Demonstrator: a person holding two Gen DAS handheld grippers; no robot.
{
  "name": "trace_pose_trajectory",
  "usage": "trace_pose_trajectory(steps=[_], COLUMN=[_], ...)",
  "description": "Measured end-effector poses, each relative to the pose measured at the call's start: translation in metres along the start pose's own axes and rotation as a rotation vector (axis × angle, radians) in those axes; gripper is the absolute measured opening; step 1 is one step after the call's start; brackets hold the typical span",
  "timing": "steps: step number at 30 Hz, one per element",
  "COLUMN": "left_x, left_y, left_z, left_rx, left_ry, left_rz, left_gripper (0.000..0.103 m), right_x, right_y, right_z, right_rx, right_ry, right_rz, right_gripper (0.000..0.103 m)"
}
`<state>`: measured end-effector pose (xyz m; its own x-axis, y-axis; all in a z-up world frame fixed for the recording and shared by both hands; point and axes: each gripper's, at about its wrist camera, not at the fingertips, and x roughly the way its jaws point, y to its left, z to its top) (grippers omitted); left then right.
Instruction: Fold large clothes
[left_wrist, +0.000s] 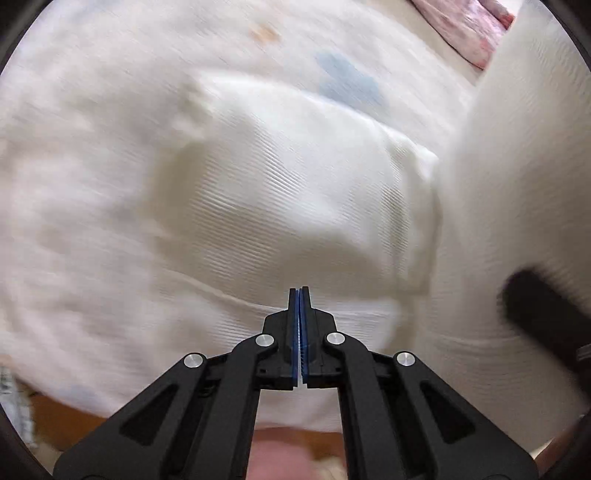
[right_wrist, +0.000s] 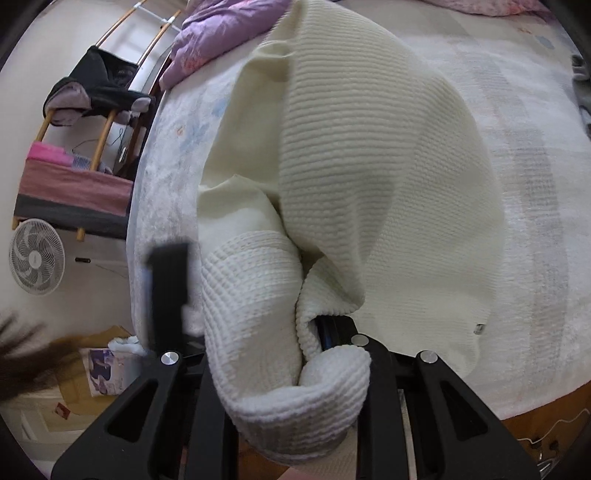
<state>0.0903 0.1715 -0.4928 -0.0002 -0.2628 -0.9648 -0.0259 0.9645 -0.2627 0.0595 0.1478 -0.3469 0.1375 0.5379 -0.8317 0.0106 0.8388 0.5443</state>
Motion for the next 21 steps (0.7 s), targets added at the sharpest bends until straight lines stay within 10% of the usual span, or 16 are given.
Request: trace_pose_trajectory(steps=[17,21], left_x=[-0.067,-0.071], left_y=[0.158,0.171], left_z=[0.016,0.011], left_rx=[-0.170,-0.196], left_ry=[0.007,0.023], left_rz=[0.290,0.351], left_gripper=[0.004,0.004], right_x=[0.131,0.136], right_y=[0.001,0.001], right_z=[-0.008,-0.006], right_rx=[0.062,0.055], right_ry=[0.128,0.141], right_rz=[0.075,0.084], right_gripper=[0.020,0.034])
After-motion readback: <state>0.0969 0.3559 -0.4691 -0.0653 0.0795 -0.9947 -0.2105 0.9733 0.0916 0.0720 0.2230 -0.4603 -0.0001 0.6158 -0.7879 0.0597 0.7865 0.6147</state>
